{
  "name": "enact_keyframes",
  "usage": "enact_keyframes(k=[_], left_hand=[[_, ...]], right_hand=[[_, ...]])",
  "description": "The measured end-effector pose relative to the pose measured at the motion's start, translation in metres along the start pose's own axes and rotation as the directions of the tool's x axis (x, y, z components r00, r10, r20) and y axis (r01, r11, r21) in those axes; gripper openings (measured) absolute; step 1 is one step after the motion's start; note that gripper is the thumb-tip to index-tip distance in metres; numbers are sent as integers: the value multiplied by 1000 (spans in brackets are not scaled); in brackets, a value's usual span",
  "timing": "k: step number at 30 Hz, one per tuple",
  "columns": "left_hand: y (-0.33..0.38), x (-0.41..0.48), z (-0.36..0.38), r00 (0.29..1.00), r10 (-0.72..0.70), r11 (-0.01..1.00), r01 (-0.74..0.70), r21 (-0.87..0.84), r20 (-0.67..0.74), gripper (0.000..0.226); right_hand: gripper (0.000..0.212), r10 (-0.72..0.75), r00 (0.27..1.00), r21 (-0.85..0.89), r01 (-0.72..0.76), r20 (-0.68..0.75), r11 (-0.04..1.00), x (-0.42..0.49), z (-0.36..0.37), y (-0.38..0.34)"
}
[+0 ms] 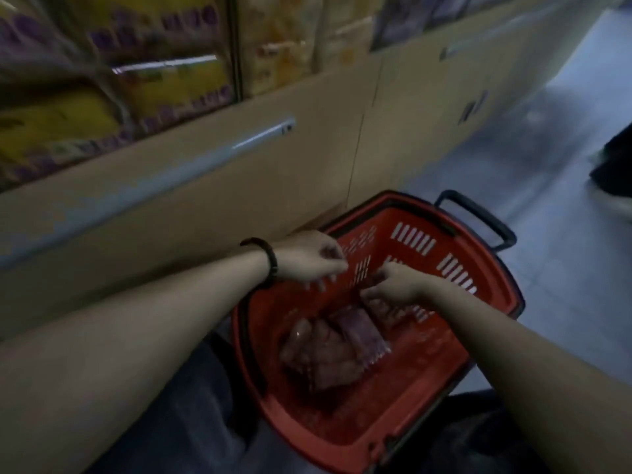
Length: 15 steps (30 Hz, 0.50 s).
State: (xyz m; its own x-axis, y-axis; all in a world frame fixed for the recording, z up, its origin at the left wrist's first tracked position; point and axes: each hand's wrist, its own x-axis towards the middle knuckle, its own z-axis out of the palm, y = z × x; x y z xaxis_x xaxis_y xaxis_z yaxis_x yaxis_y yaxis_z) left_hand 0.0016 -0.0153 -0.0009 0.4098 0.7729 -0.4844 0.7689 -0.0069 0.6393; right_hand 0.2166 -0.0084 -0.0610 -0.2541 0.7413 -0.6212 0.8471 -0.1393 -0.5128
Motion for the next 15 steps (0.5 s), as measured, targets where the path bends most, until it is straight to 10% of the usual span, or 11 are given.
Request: enact_keyframes(k=[7, 15], left_hand=[[-12, 28, 5, 993, 15, 938, -54, 341, 115, 19], [-24, 39, -1, 988, -54, 931, -3, 365, 147, 28]], right_hand=[[10, 213, 970, -96, -203, 113, 974, 62, 62, 43], [71, -12, 990, -550, 87, 138, 830, 100, 131, 37]])
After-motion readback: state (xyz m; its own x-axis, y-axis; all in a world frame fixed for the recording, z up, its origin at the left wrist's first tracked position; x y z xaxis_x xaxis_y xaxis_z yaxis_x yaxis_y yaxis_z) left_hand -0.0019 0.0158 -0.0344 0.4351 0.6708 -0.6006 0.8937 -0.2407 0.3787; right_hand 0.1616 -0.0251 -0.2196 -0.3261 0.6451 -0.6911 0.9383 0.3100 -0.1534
